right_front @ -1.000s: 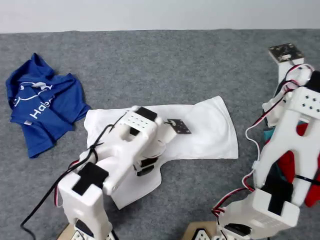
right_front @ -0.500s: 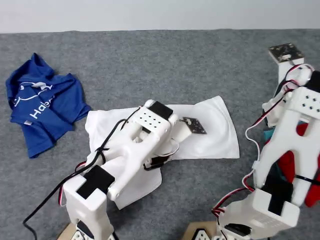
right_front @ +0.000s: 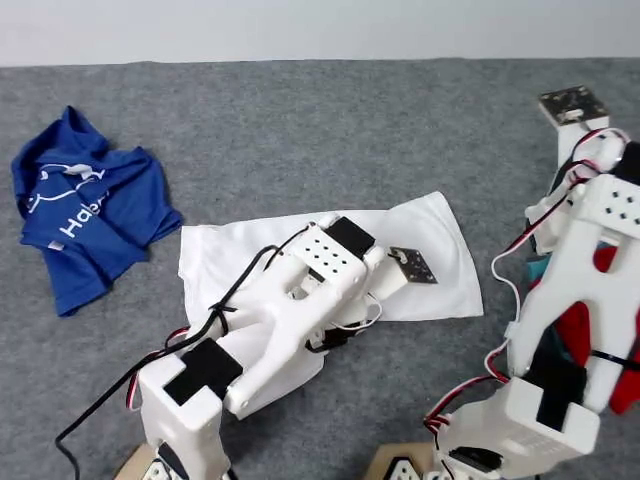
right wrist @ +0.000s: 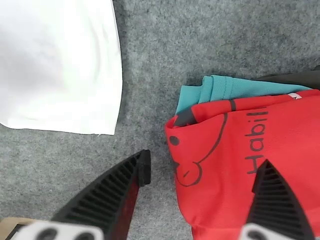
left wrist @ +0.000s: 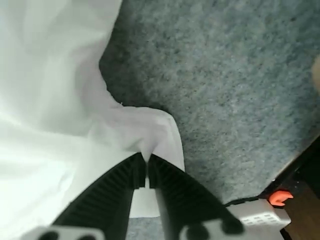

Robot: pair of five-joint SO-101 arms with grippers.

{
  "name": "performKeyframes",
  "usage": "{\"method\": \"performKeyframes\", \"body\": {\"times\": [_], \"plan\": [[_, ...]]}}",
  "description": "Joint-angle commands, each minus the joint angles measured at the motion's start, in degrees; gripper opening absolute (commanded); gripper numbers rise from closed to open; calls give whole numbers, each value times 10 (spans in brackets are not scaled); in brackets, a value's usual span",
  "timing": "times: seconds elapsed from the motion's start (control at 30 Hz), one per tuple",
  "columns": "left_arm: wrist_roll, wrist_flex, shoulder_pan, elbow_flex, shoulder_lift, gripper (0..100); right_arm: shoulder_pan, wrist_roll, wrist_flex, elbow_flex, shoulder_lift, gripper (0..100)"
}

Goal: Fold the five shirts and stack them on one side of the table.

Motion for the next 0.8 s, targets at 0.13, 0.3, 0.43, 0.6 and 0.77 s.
{"method": "performKeyframes", "body": {"times": [0.13,0.3,0.43,0.6,0.77], "plan": [[25,4,-25,-29,-10,145,6,-2,22,-4,-7,333],[25,18,-65,-54,-11,145,2,-2,21,-4,-7,333],[25,18,-131,-73,-49,145,1,-1,21,-7,-8,333],[25,17,-258,-84,-150,145,-26,28,21,-7,-8,333],[27,15,-446,-84,-265,126,-95,67,22,-7,-11,333]]}}
